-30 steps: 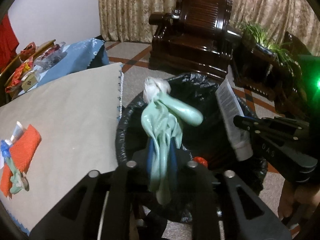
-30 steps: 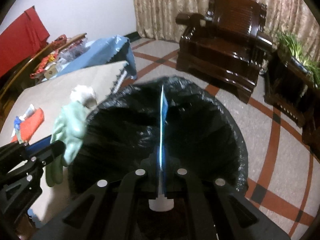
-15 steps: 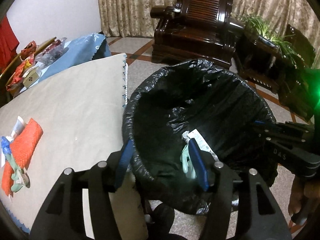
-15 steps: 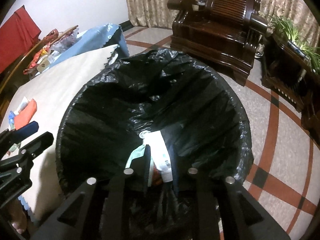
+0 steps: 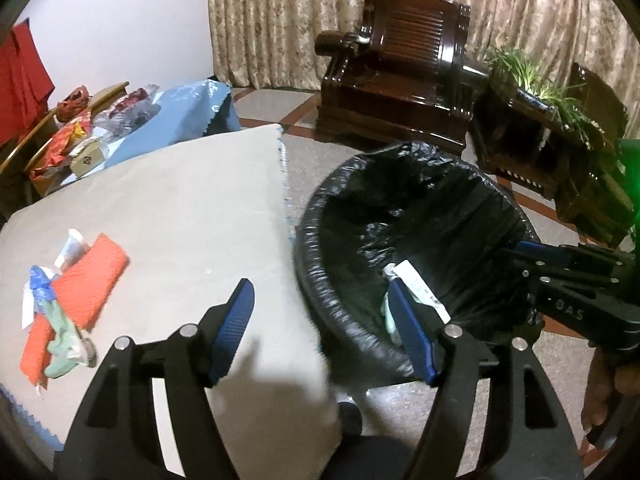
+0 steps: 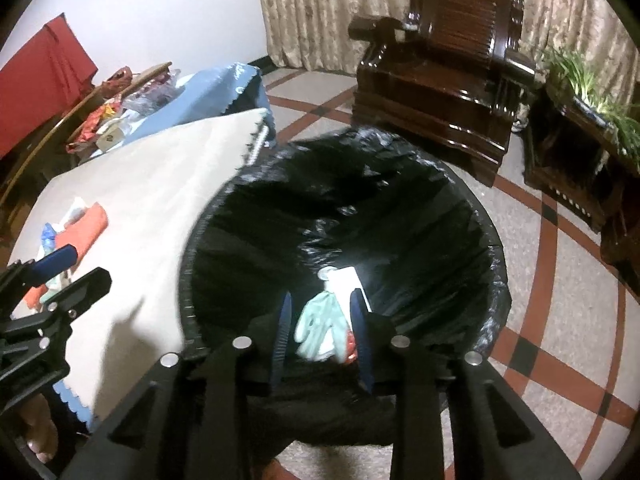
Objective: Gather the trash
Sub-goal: 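Move both open grippers back toward the table, then grasp the orange mesh sleeve with the left gripper while the right gripper grasps the white plastic bag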
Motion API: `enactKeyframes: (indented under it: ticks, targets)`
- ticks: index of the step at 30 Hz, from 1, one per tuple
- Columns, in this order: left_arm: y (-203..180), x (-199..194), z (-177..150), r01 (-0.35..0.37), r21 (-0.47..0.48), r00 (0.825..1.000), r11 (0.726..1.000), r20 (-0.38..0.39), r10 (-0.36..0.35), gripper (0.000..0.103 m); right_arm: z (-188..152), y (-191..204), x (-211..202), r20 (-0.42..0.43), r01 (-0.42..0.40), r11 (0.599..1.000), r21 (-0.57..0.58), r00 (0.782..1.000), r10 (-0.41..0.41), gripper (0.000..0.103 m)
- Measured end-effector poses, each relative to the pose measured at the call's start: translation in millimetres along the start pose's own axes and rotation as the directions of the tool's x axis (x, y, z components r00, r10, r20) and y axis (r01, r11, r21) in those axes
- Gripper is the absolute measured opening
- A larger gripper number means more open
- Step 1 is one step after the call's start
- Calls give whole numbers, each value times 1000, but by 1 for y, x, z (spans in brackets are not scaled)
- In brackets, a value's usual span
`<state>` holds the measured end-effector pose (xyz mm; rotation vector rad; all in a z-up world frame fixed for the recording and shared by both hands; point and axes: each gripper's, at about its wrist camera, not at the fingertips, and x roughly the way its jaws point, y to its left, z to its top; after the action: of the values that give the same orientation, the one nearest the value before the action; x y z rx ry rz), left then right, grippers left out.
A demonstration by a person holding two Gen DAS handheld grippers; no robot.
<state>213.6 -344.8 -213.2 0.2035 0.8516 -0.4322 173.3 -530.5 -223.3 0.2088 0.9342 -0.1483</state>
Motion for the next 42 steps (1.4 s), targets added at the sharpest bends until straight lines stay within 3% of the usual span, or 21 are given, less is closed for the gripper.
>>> enactKeyframes:
  ticks: [7,12,22,32,42]
  targets:
    - [52,-36,-20,-26,-36,1000,999,5,26,71,-9,56,-35,49,-39,998,-54,998,41,34]
    - [100,-59,-40,-84,-65,996,994,6,84,71,-17,104,-43,49,-85,992,-94,995,90,34]
    - [199,-95,-67,-197,-135,980,971,13,200,71,-29,200,-42,13,-183,968,-171,982,187,34]
    - [300,-119,-104,-301,-200,951,932,4,308,71,-34,293,-34,-5,-239,942,-235,970,245,34]
    - [355,-126,-127,-330,-236,941,914,-10,338,71,-40,365,-13,-25,-273,924,-267,961,276,34]
